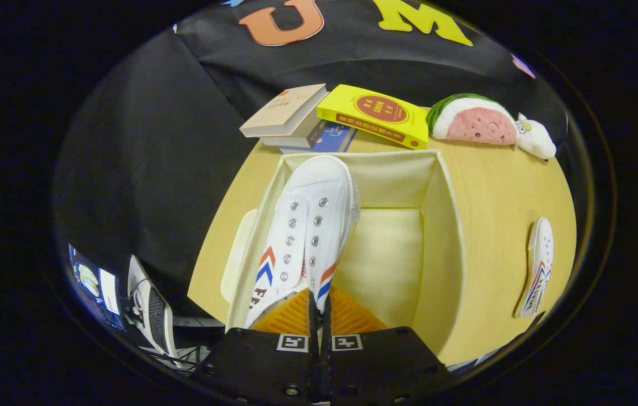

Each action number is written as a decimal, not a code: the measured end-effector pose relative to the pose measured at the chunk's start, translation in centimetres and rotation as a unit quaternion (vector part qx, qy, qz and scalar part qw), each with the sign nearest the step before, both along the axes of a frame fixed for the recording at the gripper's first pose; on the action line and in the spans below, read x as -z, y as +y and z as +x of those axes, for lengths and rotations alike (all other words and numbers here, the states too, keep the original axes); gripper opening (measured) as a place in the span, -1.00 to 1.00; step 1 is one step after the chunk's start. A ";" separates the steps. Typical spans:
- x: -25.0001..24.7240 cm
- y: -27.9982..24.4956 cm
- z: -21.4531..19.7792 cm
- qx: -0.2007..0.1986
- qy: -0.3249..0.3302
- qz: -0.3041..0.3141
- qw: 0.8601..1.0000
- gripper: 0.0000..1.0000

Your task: Open the storage box then place both shoes into the box .Put the left shoe in first, then the right shoe, with the right side of both shoes facing outward in a uniform manner.

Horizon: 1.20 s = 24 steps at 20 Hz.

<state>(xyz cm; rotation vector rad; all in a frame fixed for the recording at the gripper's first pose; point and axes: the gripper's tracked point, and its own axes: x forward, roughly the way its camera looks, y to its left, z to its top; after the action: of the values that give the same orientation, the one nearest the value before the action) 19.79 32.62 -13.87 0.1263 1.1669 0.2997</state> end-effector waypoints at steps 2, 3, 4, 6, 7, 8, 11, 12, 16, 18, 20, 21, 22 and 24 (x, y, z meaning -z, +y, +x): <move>2.0 0.2 0.1 0.001 0.019 -0.012 1.000 -1.00; 2.9 0.5 0.1 -0.003 0.028 -0.018 0.999 -1.00; 3.8 0.7 0.0 -0.009 0.037 -0.023 0.999 -1.00; 4.8 1.0 -0.1 -0.013 0.049 -0.033 0.998 -1.00; 5.0 1.1 0.2 -0.015 0.052 -0.032 0.998 -1.00; 5.0 1.3 0.2 -0.018 0.056 -0.026 0.998 -0.99; 4.5 1.1 0.3 -0.026 0.058 -0.025 0.998 -0.64; 3.8 0.6 0.5 -0.028 0.047 -0.026 0.998 -0.55; 0.1 -0.3 -0.4 -0.057 0.030 0.014 0.998 0.02; -2.2 -1.9 -0.9 -0.070 0.007 0.017 0.997 0.34; -4.4 -3.8 -1.4 -0.076 -0.014 0.022 0.997 0.68; -5.5 -5.1 -1.6 -0.076 -0.023 0.025 0.996 0.71; -6.6 -6.2 -1.9 -0.076 -0.031 0.030 0.996 0.73; -8.2 -9.3 -2.0 -0.066 -0.047 0.033 0.996 0.74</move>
<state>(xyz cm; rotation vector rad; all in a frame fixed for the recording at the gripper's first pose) 17.75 23.29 -5.67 0.0923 1.0743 0.4571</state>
